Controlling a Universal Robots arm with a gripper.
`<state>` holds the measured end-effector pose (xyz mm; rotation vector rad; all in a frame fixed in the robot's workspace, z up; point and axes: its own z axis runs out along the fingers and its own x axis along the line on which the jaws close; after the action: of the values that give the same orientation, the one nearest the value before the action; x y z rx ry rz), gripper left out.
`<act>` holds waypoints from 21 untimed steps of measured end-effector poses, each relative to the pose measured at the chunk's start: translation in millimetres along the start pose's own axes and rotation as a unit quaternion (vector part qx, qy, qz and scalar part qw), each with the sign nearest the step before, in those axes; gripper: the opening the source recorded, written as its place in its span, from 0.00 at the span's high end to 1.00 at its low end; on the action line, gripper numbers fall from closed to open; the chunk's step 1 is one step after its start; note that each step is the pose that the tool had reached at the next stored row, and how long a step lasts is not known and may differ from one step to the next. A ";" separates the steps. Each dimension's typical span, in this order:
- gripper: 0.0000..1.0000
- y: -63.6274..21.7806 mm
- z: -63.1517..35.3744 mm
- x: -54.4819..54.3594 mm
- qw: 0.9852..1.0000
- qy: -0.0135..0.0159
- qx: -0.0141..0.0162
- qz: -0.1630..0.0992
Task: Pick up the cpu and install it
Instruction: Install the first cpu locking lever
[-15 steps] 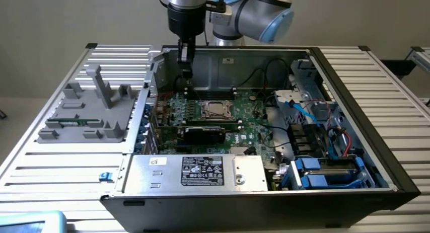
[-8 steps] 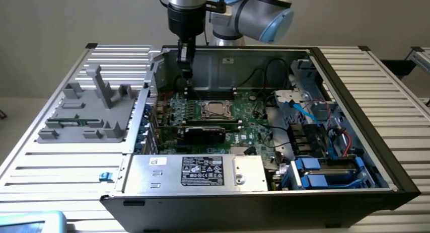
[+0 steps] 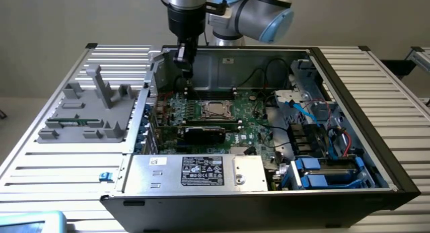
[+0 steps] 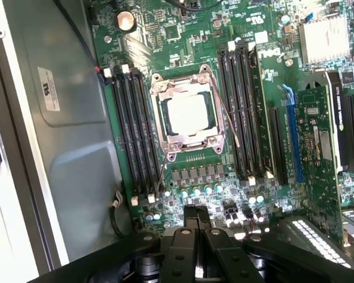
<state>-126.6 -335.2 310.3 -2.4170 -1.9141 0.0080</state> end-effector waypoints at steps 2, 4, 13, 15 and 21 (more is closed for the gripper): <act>0.89 0.0 0.2 0.0 1.000 0.001 -0.001 0.018; 0.89 0.1 0.4 0.0 0.999 0.002 -0.001 0.035; 0.89 0.0 1.1 0.0 0.994 0.005 -0.004 0.111; 0.89 0.1 1.3 0.0 0.992 0.006 -0.004 0.128; 0.89 0.1 1.9 -0.1 0.984 0.009 -0.006 0.178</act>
<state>-126.6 -335.2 308.5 -2.7202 -1.4513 -0.0083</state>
